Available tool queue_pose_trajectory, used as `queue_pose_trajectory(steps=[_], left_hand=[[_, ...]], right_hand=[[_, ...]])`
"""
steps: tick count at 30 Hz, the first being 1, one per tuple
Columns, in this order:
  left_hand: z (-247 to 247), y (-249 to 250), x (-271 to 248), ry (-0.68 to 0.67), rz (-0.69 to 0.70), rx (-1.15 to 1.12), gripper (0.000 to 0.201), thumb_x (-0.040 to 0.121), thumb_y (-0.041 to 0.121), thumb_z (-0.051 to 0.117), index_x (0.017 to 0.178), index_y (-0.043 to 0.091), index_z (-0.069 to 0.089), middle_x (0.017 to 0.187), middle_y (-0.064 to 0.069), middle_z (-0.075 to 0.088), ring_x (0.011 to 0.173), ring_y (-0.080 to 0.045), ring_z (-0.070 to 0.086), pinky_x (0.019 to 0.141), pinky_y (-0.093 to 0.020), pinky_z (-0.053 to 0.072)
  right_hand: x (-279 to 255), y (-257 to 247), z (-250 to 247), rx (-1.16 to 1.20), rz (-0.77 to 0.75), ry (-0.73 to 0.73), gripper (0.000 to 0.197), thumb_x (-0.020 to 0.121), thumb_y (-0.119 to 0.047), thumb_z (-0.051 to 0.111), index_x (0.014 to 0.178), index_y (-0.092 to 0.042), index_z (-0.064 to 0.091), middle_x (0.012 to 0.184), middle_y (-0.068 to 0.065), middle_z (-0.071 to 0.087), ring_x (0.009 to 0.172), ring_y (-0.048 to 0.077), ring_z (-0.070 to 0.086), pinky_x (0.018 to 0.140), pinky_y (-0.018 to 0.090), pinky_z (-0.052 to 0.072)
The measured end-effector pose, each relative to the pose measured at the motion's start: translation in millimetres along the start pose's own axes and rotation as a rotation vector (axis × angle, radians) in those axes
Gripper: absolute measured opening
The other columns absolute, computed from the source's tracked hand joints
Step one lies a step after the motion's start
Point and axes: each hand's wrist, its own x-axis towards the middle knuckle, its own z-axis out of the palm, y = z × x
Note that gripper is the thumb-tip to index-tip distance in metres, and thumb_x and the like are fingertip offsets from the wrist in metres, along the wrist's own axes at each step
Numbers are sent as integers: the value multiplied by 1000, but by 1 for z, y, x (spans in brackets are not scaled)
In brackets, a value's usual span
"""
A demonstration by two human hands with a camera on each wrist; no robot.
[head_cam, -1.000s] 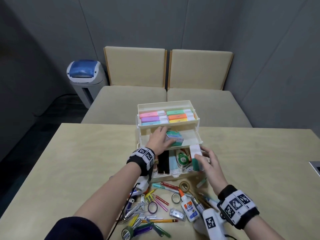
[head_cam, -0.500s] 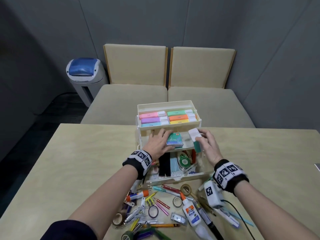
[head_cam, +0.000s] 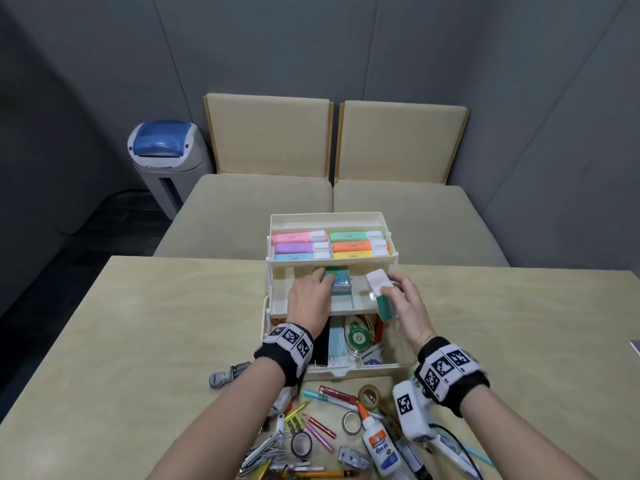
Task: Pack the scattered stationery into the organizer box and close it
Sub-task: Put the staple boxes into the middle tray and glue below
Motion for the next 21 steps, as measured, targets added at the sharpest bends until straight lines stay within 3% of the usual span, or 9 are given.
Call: queue_pose_trajectory(steps=[2,5,8,12,16,19,21], left_hand=[[1,3,-5,45,67,14,33,63,4,78,88,16,61,85,0,61,70,-19,54,57,-27,46],[-1,7,-12,-11,188,37,33,73,8,72,102,21,61,92,2,61,83,-19,54,75,-31,42],[-1,2,-5,-98,97,64,31,93,16,49,123,23,52,111,2,58,101,-20,53,92,-36,34],[-4,-5,5,-173,69,61,28,94,21,42,121,21,51,112,1,54,106,-20,53,105,-45,26],[-15,-13,6,-256,71,-14,30,93,24,45,122,25,50,113,4,53,112,-17,51,107,-44,24],[-31,-21,-6,-116,-1,-153,28,96,28,47,123,27,54,114,8,56,107,-10,53,102,-34,30],[-42,-28,-19,19,-114,-266,24,96,25,49,118,25,57,112,10,59,98,-8,56,96,-29,34]], right_hand=[[2,1,0,9,13,6,48,74,-46,53,118,-28,56,128,3,50,109,9,51,76,25,42],[5,3,1,8,24,11,46,73,-48,54,116,-30,57,127,2,51,110,10,52,79,25,43],[5,3,3,8,24,9,50,70,-51,55,115,-30,57,125,3,52,110,12,53,83,29,46],[8,0,1,6,69,-13,56,64,-59,57,114,-33,57,127,5,52,114,18,53,97,41,47],[5,-9,1,-53,103,-12,49,76,-48,57,120,-28,53,129,6,50,111,17,53,90,37,49],[-3,-20,15,-472,-101,-1,40,83,-43,57,119,-34,43,124,-3,42,106,14,51,97,40,43],[-7,-28,32,-577,-147,-101,41,84,-43,58,119,-32,40,123,-3,39,103,16,53,92,37,46]])
